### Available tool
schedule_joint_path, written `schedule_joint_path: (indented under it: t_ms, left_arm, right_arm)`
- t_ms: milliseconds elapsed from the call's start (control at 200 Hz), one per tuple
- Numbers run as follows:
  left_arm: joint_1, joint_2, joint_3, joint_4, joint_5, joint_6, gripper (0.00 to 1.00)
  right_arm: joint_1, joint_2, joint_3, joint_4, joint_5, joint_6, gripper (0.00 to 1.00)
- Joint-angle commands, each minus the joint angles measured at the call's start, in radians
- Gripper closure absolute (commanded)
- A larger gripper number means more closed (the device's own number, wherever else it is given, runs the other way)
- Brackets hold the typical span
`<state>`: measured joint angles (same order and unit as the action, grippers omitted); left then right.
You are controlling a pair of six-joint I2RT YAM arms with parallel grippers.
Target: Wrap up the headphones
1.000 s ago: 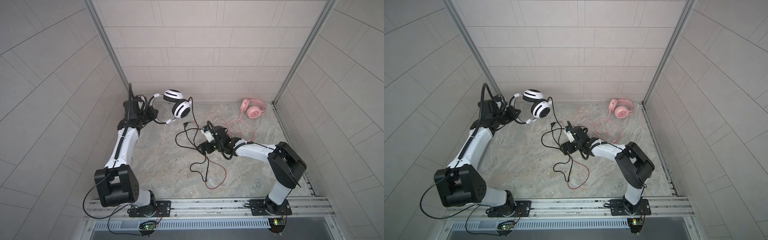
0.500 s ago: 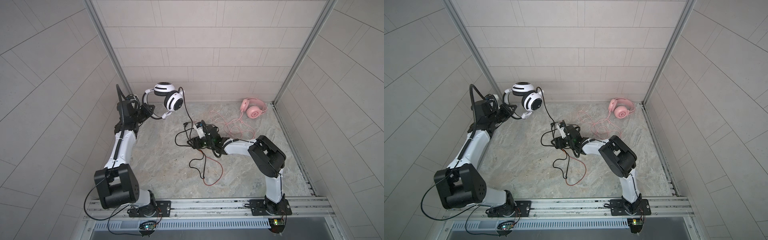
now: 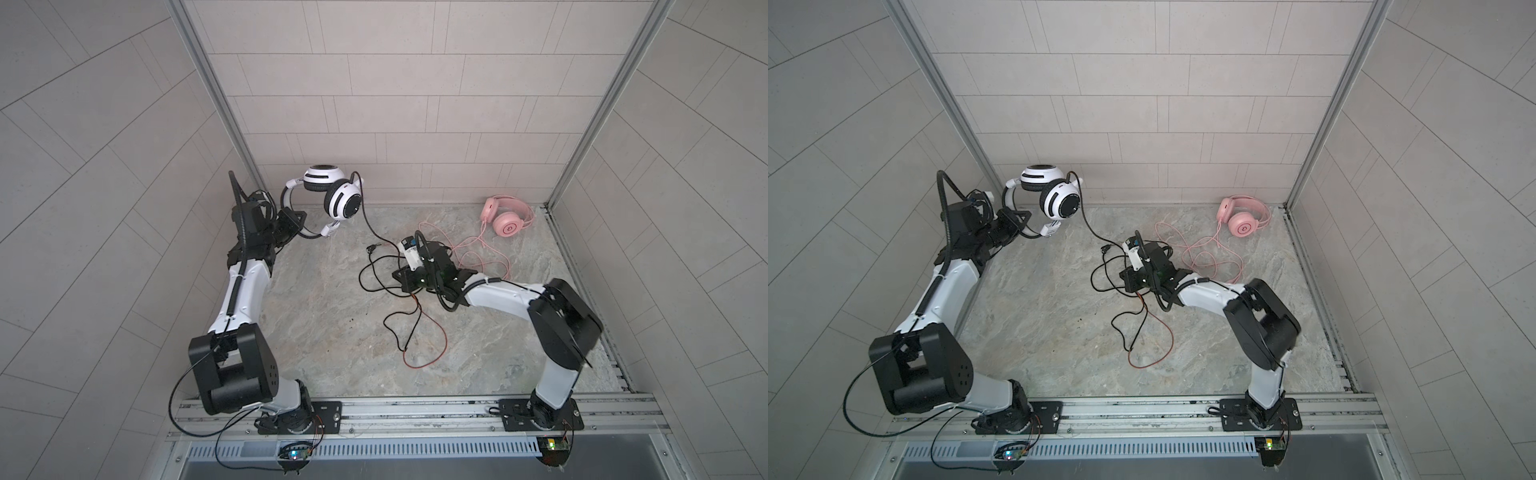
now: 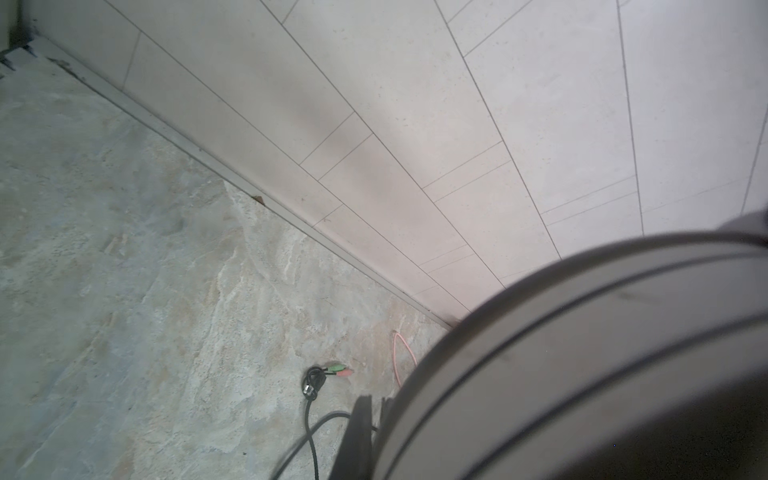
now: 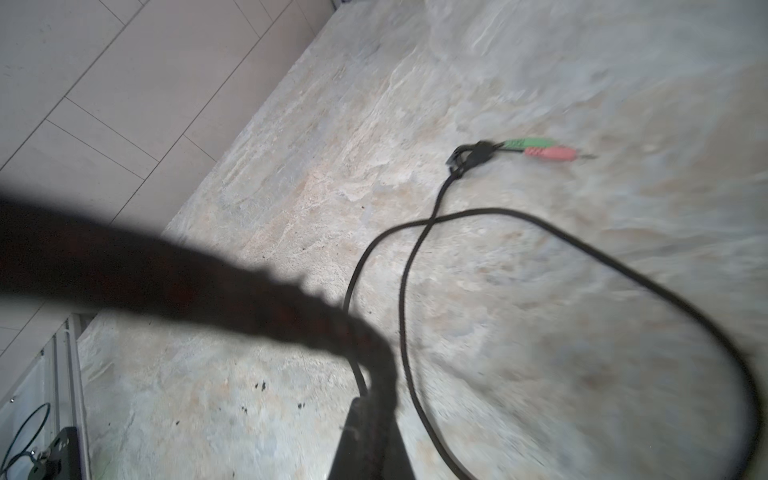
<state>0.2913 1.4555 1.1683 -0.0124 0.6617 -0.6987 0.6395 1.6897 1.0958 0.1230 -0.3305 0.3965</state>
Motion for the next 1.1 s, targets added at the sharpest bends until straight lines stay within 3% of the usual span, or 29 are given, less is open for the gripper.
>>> schedule_joint_path:
  t_ms: [0,140,300,495,661,901,1096]
  left_arm:
    - [0.040,-0.014,0.012,0.015,-0.022,-0.020,1.00]
    - [0.048,-0.036,0.003,0.023,-0.036,-0.020,1.00]
    - [0.046,-0.055,-0.005,0.015,-0.062,0.000,1.00]
    - [0.021,-0.049,-0.001,0.008,-0.064,0.019,1.00]
    - [-0.034,-0.047,0.029,-0.064,-0.096,0.078,1.00]
    - [-0.164,-0.034,0.077,-0.178,-0.163,0.165,1.00]
    - [-0.282,0.000,0.120,-0.248,-0.172,0.222,1.00]
  right_arm:
    - [-0.089,-0.192,0.009,-0.210,0.074,-0.110,0.98]
    - [-0.135,-0.409,0.050,-0.373,0.207,-0.176,1.00]
    - [-0.106,-0.517,0.127,-0.451,0.241,-0.201,1.00]
    - [-0.075,-0.382,0.219,-0.631,0.272,-0.322,1.00]
    - [0.018,-0.295,0.334,-0.814,0.348,-0.477,1.00]
    - [0.179,-0.241,0.489,-0.970,0.414,-0.555,1.00]
    - [0.248,-0.217,0.557,-1.020,0.470,-0.586,1.00]
